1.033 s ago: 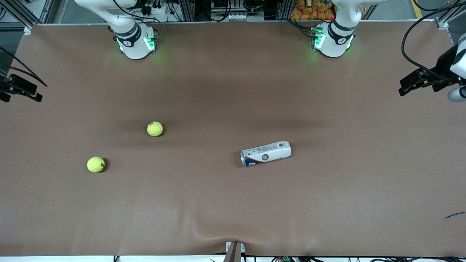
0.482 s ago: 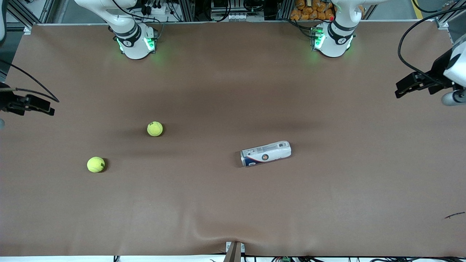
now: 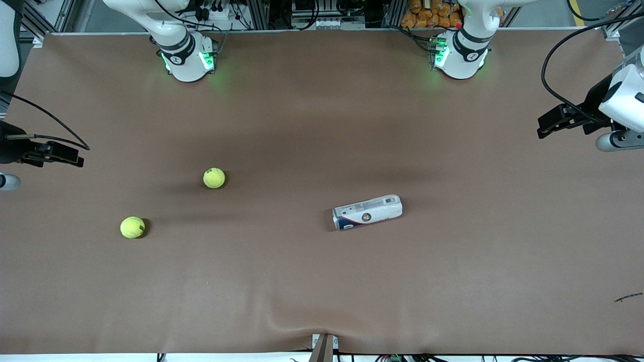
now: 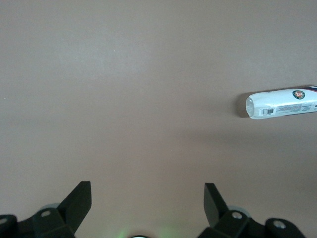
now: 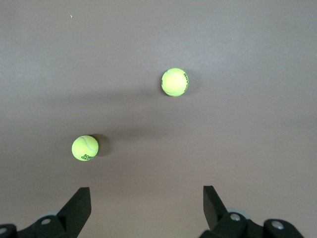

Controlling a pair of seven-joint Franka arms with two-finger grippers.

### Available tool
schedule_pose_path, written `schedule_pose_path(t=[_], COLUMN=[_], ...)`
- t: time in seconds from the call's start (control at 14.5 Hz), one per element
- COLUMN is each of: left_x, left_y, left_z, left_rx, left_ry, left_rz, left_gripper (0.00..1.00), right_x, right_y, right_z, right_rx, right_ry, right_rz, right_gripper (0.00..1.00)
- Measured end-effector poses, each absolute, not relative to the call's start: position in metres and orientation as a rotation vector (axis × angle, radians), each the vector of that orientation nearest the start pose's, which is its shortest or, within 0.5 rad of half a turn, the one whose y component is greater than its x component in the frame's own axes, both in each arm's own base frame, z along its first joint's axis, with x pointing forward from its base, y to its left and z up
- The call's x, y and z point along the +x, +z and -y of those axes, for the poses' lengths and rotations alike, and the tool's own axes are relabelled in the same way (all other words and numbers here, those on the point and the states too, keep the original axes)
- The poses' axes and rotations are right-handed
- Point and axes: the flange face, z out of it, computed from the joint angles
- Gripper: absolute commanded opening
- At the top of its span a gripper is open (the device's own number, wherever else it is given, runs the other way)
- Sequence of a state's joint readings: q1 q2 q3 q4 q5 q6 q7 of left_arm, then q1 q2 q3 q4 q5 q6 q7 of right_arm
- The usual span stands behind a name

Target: Insert tennis ball vertically with right arm

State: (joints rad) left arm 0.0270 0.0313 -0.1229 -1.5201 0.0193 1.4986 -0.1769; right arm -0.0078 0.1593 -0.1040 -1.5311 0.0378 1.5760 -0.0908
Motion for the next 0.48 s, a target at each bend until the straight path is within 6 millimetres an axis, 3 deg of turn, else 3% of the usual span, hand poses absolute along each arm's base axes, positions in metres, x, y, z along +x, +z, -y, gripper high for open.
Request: schedule_pose_path(t=[0.28, 0.48], left_x=[0.555, 0.56], left_y=[0.625, 0.615], left_z=[0.049, 0.061], left_rx=[-3.115, -3.116], left_ry=[0.079, 0.101], left_rz=[0.13, 0.096], left_gripper=[1.0, 1.0], right_x=[0.602, 0.606], right_y=[0.533, 0.528], right_z=[0.057, 0.057], right_rx=[-3.102, -3.103], right_ry=[0.217, 0.216], right_rz=[-0.033, -0.033], right_gripper=[1.0, 1.0])
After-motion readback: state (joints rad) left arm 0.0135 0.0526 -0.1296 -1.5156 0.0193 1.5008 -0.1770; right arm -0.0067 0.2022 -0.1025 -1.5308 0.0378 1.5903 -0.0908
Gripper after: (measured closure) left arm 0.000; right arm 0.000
